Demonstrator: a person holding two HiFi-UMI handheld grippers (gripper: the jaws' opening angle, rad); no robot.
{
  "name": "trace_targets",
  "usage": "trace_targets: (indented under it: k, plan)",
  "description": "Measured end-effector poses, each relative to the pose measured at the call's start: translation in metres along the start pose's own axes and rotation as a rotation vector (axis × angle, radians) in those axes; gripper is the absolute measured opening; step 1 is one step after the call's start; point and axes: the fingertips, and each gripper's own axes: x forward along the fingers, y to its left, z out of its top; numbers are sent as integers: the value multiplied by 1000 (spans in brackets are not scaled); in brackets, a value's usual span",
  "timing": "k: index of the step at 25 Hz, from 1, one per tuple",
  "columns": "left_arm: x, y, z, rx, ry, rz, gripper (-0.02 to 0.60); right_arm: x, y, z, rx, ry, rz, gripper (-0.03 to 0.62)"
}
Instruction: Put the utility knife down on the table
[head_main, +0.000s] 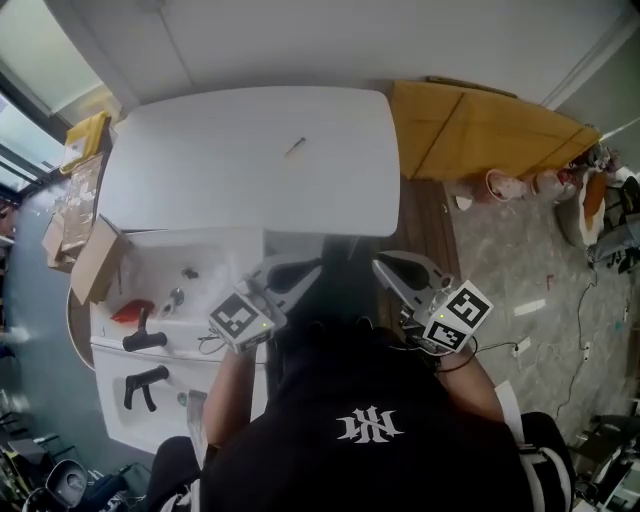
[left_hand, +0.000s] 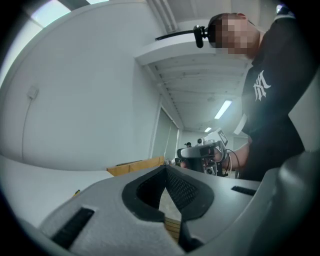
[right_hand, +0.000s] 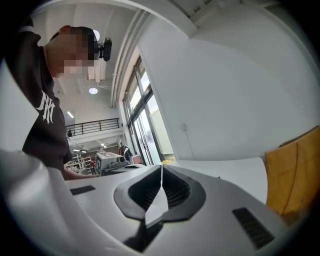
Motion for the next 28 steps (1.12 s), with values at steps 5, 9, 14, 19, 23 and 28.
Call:
trace_targets:
  k: [5, 9, 14, 19, 23, 28]
  plan:
    - [0, -12, 30, 53, 5, 62, 5, 0, 1, 26, -54, -56, 54, 5]
    - [15, -21, 37, 71, 13, 71, 5, -15, -8, 33, -52, -73, 61, 5]
    - [29, -23, 39, 72, 12, 90, 5, -29, -17, 24, -52, -47, 53, 5]
    - [32, -21, 43, 70, 7, 102, 5, -31, -24, 25, -78, -40, 48, 5]
    - [36, -21, 48, 58, -22, 96, 5, -32, -23, 35, -72, -79, 64, 5]
    - [37, -21, 50, 23, -54, 89, 6, -38, -27, 39, -76, -106, 46, 3]
